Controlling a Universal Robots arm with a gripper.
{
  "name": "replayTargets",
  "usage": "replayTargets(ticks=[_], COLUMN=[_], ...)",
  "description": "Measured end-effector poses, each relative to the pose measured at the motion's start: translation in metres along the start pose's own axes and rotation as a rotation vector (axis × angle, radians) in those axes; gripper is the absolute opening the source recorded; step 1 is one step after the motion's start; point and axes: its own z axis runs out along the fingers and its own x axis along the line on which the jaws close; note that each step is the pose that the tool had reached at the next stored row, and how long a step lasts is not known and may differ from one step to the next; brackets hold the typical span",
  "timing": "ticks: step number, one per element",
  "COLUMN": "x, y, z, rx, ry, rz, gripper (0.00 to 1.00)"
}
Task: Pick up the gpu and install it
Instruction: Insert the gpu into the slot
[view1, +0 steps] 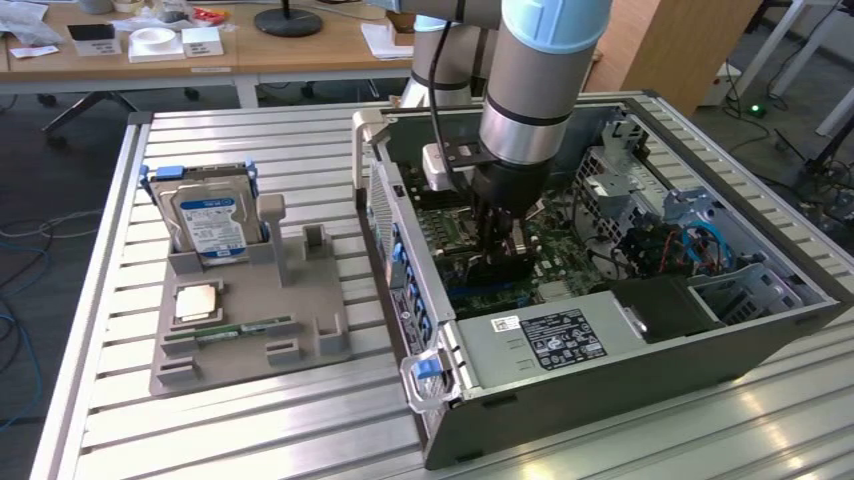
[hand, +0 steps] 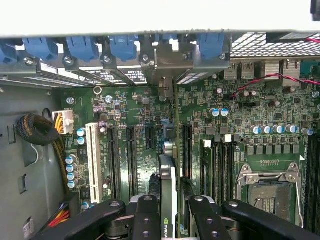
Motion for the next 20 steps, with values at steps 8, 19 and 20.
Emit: replayTargets(ticks=[8,19,20], x=[0.0002,0.001,0.001], y=[0.0001,0.0001,0.0001], z=[0.0015,0.0017,0.0017], rx=[-0.0005,-0.001,-0.001], ry=[-0.0013,-0.0171,-0.0171], rz=[0.0,0.001,0.001], gripper=[0.27,0.27,0.27])
